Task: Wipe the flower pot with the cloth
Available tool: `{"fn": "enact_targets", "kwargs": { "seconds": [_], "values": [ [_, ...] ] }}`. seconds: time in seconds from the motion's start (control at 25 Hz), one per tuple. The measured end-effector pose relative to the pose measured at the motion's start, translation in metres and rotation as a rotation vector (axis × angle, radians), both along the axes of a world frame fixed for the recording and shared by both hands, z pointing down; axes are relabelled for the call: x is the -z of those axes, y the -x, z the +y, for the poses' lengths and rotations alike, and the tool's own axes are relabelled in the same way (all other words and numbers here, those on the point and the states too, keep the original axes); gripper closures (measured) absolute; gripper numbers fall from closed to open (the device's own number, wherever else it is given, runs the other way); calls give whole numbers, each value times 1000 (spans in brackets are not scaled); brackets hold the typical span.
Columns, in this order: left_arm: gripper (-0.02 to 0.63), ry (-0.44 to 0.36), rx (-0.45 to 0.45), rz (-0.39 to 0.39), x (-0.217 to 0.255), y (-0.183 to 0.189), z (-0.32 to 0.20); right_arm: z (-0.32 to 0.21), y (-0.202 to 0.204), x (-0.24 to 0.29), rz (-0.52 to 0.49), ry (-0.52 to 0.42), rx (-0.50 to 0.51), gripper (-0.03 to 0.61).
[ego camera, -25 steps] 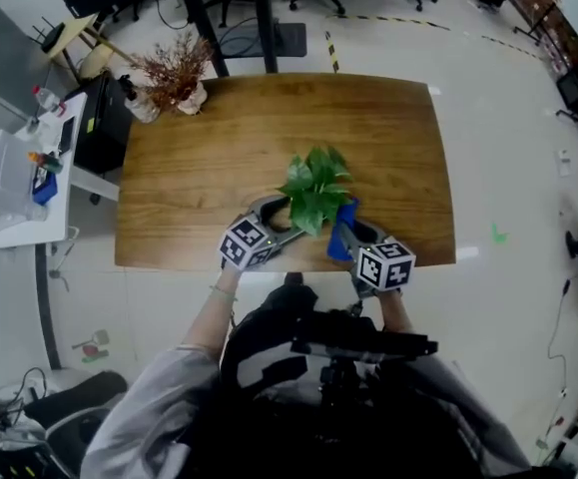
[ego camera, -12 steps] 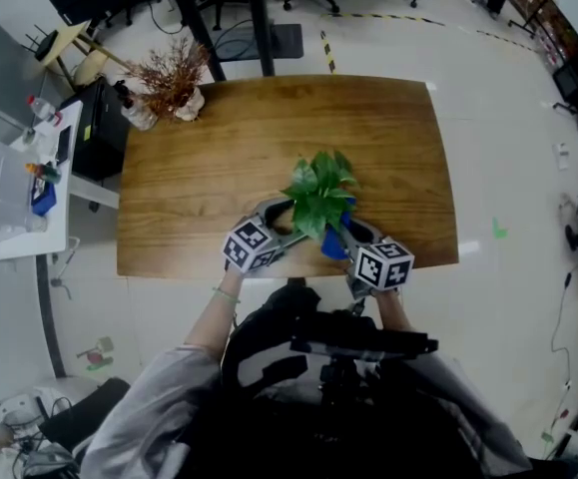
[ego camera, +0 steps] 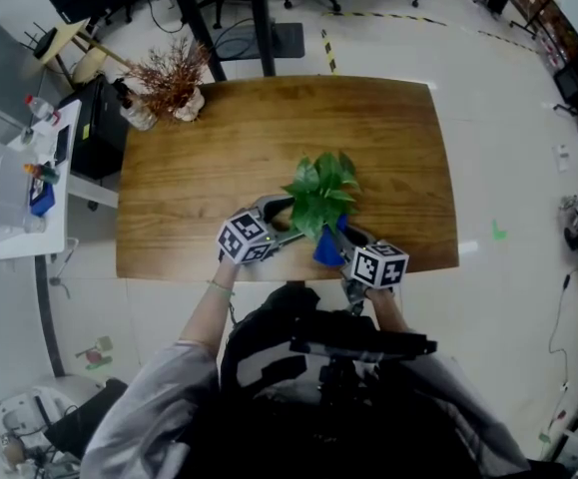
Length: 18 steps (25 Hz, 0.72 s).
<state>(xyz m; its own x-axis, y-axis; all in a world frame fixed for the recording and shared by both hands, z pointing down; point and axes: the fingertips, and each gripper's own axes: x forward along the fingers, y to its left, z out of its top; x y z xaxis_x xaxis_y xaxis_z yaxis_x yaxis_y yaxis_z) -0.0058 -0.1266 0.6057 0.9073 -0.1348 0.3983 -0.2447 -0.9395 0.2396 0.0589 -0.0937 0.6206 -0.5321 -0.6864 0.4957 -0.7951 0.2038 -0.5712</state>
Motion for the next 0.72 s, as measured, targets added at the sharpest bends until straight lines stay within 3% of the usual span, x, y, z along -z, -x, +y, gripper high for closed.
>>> {"fn": "enact_targets", "kwargs": {
  "seconds": [0.32, 0.52, 0.72],
  "values": [
    [302, -17, 13, -67, -7, 11, 5, -2, -16, 5, 62, -15, -8, 520],
    [302, 24, 195, 0, -2, 26, 6, -19, -41, 13, 138, -71, 15, 520],
    [302, 62, 299, 72, 2, 21, 9, -43, -30, 23, 189, -154, 176, 520]
  ]
}}
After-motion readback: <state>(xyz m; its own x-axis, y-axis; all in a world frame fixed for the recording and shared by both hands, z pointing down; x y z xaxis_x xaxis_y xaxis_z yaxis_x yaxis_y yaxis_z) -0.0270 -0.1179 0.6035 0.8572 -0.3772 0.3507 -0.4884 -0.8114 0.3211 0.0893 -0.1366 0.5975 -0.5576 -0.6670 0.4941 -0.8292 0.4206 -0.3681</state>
